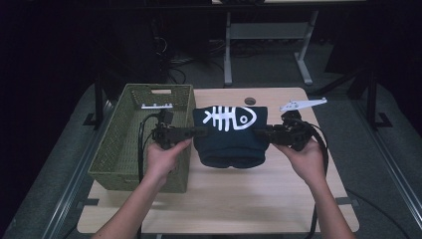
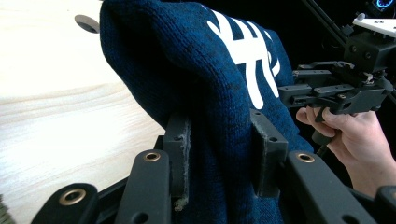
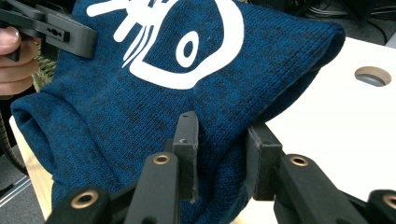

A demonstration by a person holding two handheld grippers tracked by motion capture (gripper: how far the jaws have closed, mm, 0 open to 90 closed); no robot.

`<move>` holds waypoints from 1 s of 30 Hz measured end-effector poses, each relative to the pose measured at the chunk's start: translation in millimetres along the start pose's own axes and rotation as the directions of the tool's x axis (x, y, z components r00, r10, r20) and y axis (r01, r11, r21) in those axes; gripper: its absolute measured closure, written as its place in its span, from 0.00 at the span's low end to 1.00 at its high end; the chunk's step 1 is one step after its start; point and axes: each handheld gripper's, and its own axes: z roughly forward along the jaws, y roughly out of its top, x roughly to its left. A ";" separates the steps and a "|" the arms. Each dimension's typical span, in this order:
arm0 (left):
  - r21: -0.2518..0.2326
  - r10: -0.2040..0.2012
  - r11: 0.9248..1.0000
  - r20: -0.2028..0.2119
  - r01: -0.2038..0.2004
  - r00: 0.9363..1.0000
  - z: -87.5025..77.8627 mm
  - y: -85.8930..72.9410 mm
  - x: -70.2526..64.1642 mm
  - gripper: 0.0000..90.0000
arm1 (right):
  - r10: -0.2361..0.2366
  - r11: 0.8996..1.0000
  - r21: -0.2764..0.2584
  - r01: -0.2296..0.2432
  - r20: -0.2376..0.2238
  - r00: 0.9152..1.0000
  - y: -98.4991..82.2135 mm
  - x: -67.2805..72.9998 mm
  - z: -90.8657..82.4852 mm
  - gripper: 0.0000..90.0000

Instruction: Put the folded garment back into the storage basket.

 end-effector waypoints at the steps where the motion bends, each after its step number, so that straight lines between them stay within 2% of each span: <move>1: 0.001 0.001 1.000 0.001 -0.001 1.000 -1.7 0.0 0.6 0.72 | 0.001 1.000 0.001 -0.001 -0.001 1.000 0.7 1.0 0.6 0.77; 12: -0.011 0.011 1.000 -0.003 -0.011 1.000 -23.3 3.8 0.4 0.72 | -0.029 1.000 0.006 0.029 -0.007 1.000 12.4 17.0 7.8 0.77; 30: -0.022 0.009 1.000 -0.025 -0.009 1.000 -49.6 6.8 5.8 0.72 | -0.066 0.998 0.016 0.067 -0.022 0.998 28.0 33.2 23.7 0.77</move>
